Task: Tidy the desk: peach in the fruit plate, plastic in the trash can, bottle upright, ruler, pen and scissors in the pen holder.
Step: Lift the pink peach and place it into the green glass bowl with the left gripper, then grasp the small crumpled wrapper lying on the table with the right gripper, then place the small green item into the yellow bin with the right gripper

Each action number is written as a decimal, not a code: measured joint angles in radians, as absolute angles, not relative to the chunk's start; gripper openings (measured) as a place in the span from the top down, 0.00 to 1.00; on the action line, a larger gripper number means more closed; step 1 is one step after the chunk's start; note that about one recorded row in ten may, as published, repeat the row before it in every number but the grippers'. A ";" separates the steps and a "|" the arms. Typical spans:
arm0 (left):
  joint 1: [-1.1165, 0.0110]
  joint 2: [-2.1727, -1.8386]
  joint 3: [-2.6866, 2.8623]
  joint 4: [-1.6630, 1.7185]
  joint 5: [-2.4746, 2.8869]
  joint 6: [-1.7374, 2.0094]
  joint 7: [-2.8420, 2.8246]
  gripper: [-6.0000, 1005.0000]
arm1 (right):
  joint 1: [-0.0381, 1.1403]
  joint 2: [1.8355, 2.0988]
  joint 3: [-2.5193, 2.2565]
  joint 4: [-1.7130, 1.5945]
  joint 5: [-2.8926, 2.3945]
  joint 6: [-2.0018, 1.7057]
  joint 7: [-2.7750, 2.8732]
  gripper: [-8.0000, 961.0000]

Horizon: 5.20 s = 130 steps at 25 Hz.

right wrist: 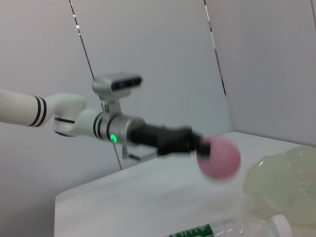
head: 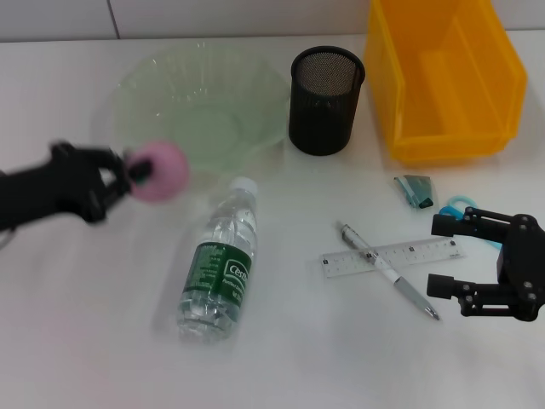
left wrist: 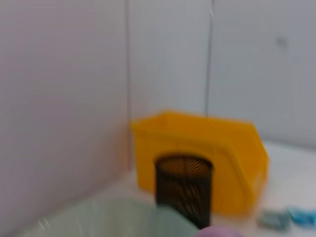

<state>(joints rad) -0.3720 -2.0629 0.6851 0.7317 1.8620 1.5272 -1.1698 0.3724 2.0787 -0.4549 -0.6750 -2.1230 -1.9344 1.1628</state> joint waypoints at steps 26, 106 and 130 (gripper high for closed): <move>-0.620 -2.077 0.806 0.494 1.731 1.047 -1.131 0.76 | 0.369 2.077 -0.456 -0.680 -2.123 -1.944 1.164 0.14; -0.496 -2.072 0.991 0.519 1.726 1.541 -1.030 0.14 | 0.706 2.085 -1.263 -1.004 -2.692 -1.296 2.846 0.26; -0.494 -2.072 0.999 0.519 1.726 1.535 -1.026 0.14 | 0.709 2.085 -1.256 -0.982 -2.678 -1.270 2.838 0.66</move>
